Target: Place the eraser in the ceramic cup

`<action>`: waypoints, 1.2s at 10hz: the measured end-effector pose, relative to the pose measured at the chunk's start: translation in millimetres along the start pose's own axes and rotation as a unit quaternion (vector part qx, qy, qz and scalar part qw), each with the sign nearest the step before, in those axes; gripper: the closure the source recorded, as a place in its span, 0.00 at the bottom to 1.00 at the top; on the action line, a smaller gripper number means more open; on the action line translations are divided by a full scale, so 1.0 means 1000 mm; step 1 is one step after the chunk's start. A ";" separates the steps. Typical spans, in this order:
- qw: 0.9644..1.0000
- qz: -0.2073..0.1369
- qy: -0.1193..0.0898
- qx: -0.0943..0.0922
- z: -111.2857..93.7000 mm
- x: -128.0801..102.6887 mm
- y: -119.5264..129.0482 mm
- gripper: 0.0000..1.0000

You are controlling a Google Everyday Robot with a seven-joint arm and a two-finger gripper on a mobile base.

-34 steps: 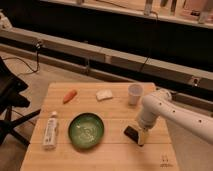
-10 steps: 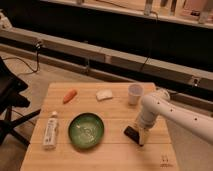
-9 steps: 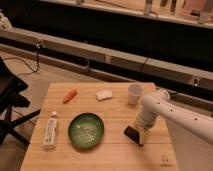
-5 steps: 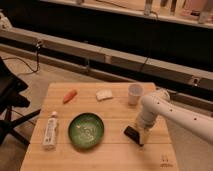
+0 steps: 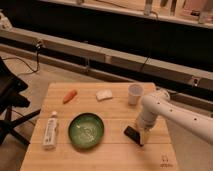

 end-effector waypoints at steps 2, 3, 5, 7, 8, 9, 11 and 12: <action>1.000 0.003 -0.008 -0.007 0.004 0.003 0.000 0.20; 1.000 0.003 -0.012 -0.010 0.006 0.002 0.001 0.20; 1.000 0.004 -0.018 -0.014 0.009 0.002 0.004 0.30; 1.000 0.003 -0.021 -0.014 0.010 0.000 0.006 0.52; 1.000 0.001 -0.022 -0.012 0.009 -0.002 0.006 0.63; 1.000 -0.002 -0.022 -0.013 0.009 -0.003 0.006 0.76; 1.000 0.000 -0.021 -0.014 0.009 -0.002 0.007 0.97; 1.000 0.001 -0.024 -0.014 0.008 -0.003 0.008 1.00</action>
